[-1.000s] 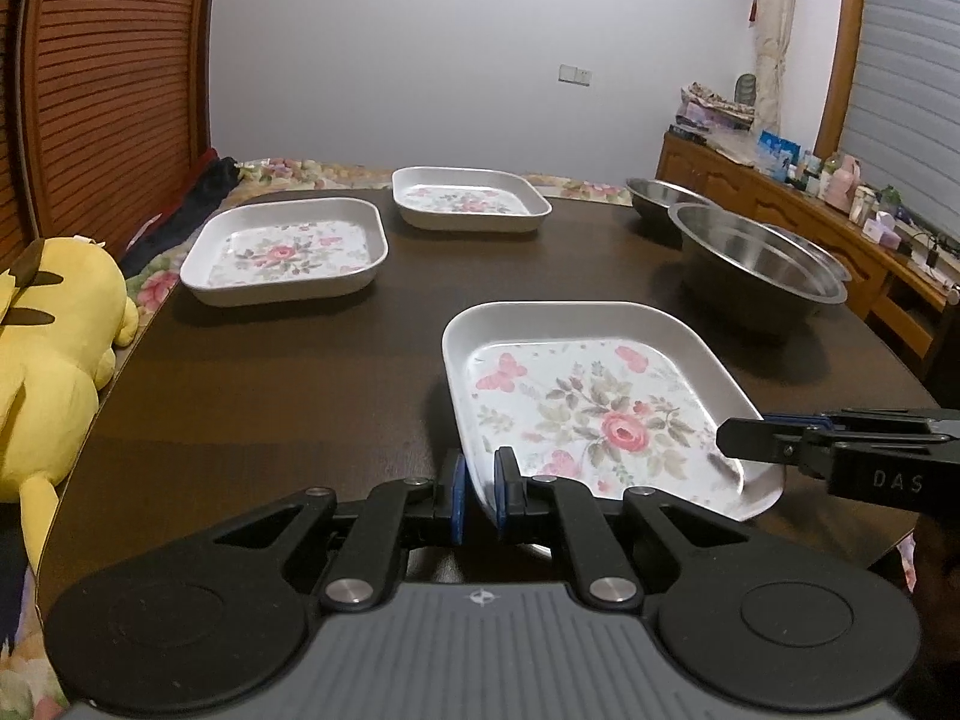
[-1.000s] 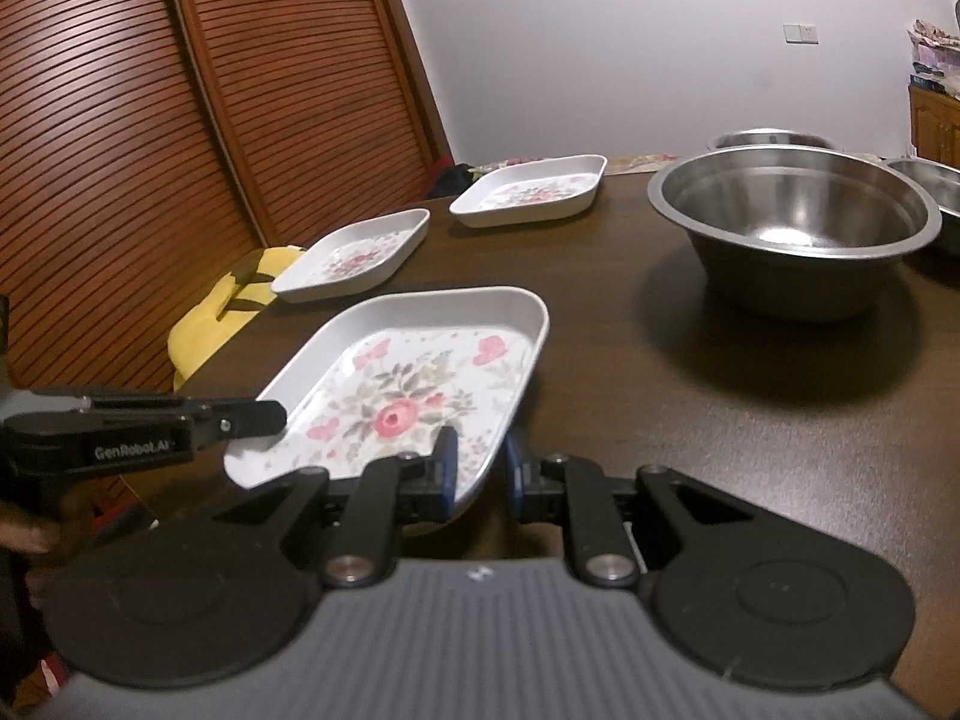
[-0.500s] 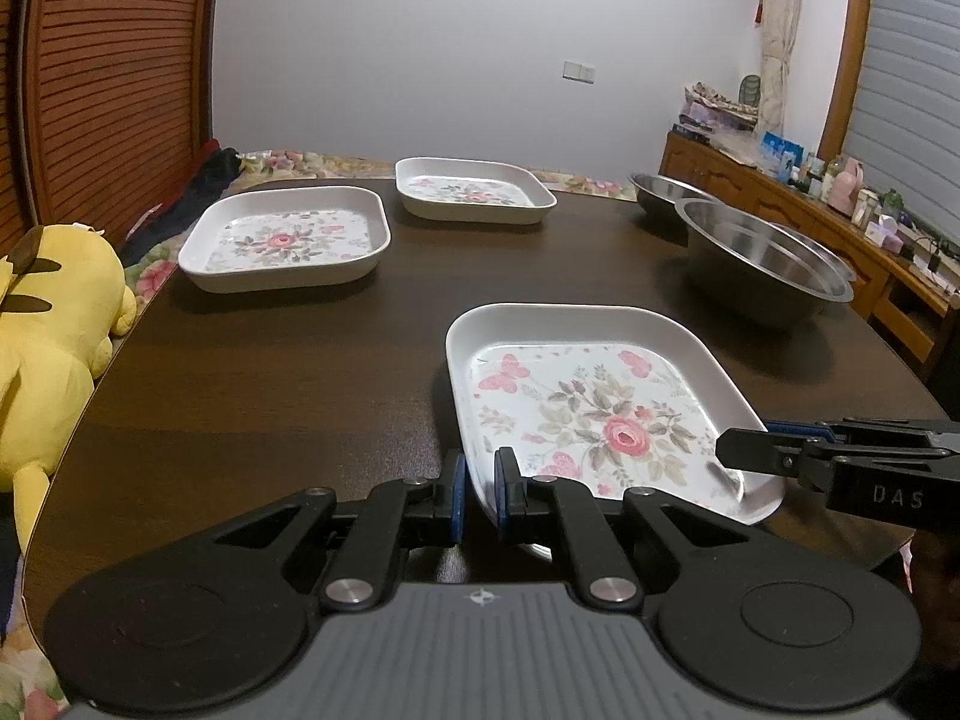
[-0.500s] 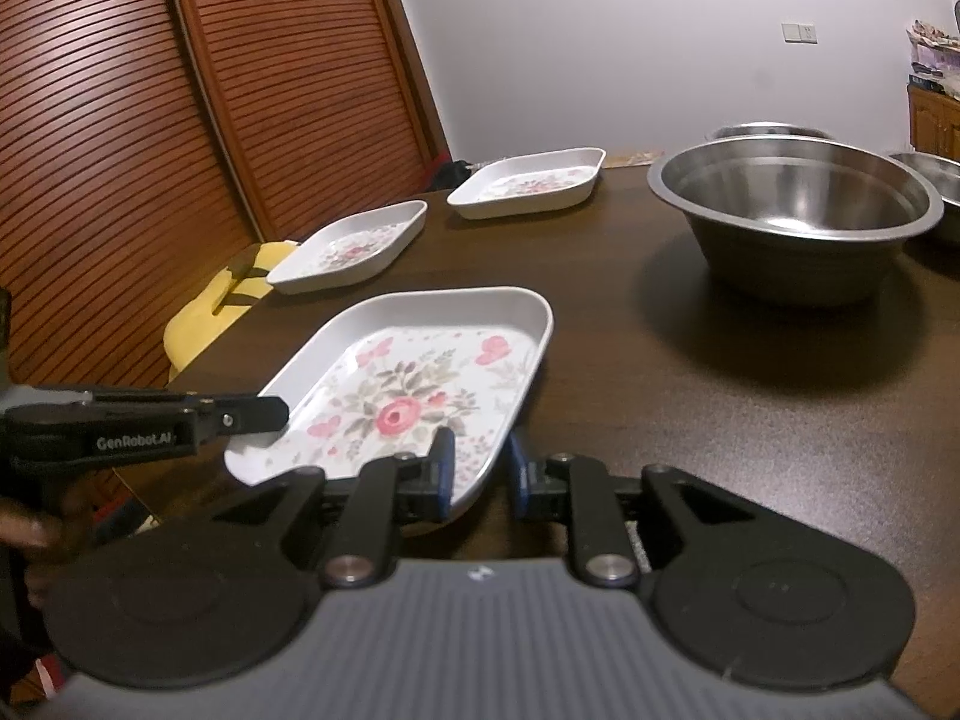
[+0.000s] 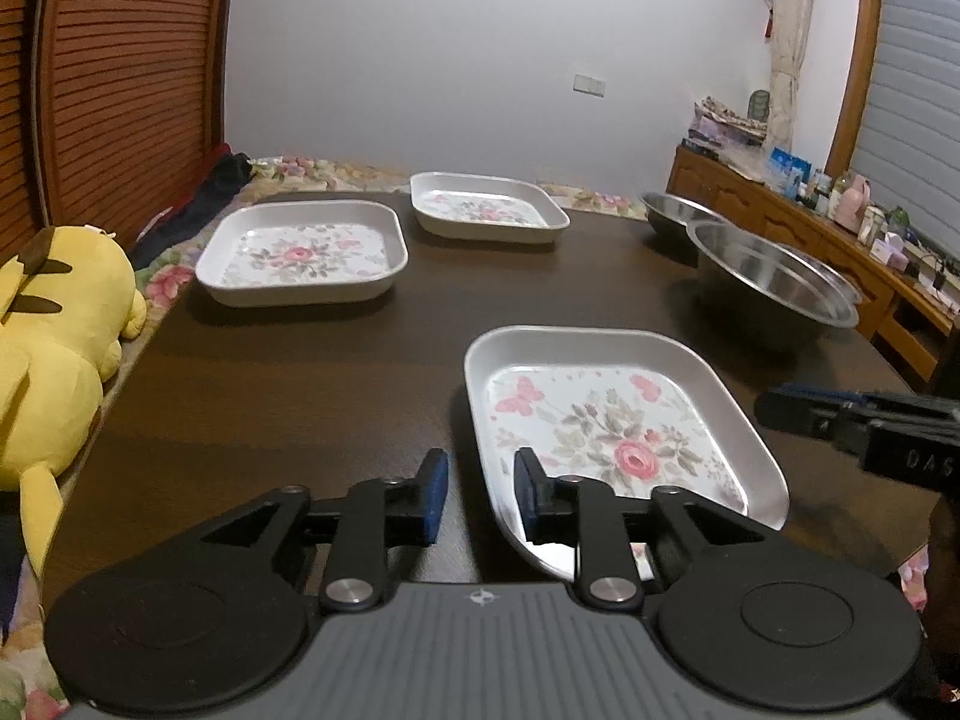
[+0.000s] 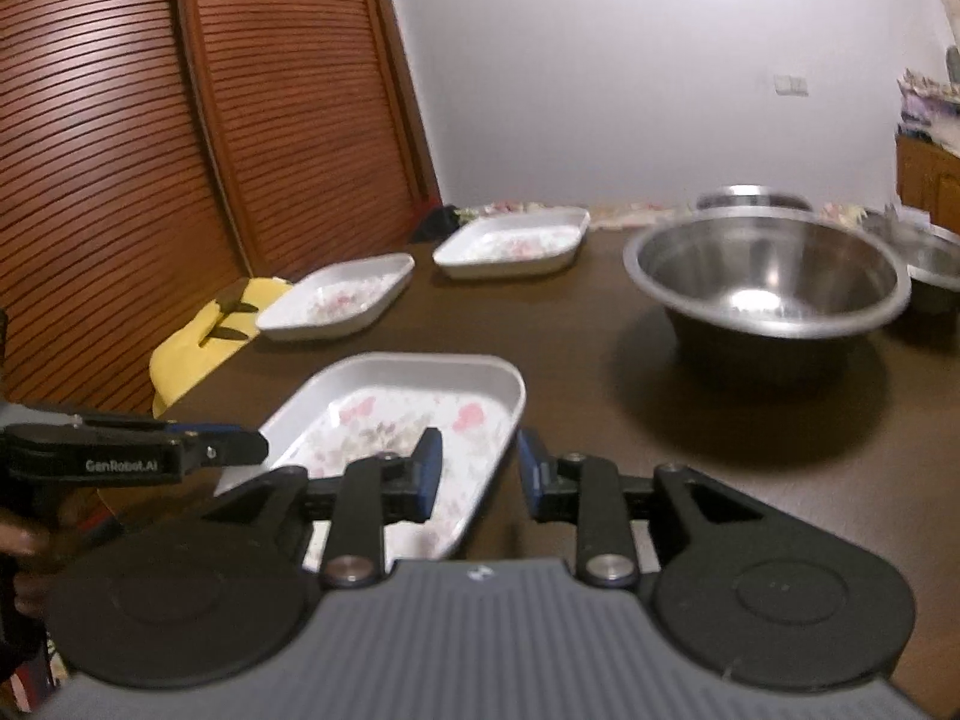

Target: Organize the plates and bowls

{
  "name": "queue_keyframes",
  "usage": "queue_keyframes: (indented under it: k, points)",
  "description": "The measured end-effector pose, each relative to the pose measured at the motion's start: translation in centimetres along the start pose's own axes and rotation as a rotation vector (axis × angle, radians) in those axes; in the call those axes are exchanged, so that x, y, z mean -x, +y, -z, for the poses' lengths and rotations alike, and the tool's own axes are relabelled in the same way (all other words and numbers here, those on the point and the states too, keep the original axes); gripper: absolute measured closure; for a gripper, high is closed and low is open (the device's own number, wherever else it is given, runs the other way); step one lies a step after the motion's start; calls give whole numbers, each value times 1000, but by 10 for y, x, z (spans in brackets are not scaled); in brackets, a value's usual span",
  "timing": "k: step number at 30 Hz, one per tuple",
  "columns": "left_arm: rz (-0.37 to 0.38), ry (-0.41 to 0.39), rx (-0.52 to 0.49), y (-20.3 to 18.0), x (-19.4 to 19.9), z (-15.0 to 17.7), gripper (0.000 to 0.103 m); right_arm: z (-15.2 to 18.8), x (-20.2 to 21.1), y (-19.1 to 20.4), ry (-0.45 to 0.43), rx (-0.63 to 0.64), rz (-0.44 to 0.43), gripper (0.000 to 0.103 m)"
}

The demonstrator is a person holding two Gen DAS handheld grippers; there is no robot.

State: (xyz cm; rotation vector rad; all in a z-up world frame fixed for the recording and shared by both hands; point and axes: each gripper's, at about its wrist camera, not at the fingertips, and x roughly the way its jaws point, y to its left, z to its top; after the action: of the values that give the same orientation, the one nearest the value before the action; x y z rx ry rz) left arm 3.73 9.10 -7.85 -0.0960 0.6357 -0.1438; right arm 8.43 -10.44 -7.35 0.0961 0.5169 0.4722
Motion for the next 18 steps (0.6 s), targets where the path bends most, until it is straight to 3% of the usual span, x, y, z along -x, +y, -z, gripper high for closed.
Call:
queue_keyframes:
  k: [6, 18]
  points:
    - [-19, -34, -18, 8, 4, -18, 61, -30, -6, 5, -29, 81, -43, 67]
    - [-130, -65, -11, 56, -15, -67, 54, -88, -62, 31, 58, 154, -192, 67]
